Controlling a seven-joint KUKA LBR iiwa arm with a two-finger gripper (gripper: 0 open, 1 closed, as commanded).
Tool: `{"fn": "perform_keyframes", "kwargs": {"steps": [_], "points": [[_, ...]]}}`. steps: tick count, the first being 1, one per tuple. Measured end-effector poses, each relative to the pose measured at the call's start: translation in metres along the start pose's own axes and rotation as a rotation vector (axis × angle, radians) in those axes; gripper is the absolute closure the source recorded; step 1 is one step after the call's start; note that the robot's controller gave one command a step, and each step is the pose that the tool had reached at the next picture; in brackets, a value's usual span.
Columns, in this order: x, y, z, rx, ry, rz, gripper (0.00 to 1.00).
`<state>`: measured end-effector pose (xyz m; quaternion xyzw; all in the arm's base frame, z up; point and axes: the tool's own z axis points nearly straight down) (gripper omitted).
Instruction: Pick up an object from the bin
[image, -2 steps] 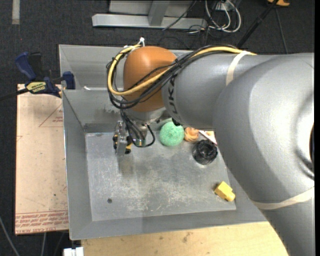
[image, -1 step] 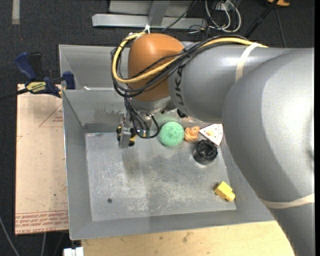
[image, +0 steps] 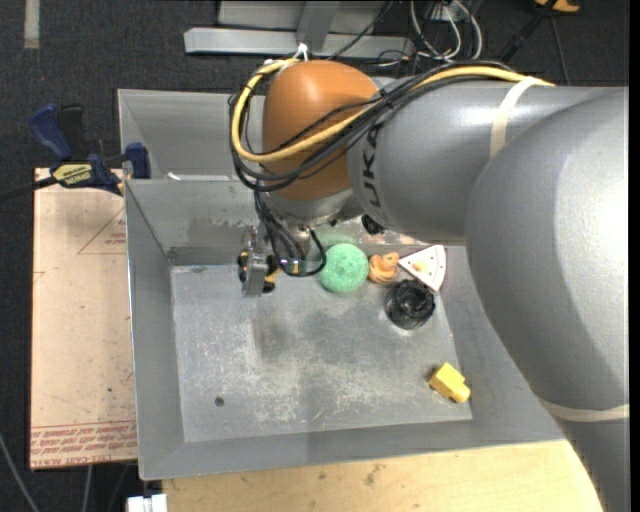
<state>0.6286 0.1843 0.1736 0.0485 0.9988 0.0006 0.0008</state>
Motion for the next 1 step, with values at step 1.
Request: {"fn": "perform_keyframes", "kwargs": {"steps": [1], "points": [[-0.0097,0.0029,-0.0188,-0.001,0.0,0.001,1.0]]}}
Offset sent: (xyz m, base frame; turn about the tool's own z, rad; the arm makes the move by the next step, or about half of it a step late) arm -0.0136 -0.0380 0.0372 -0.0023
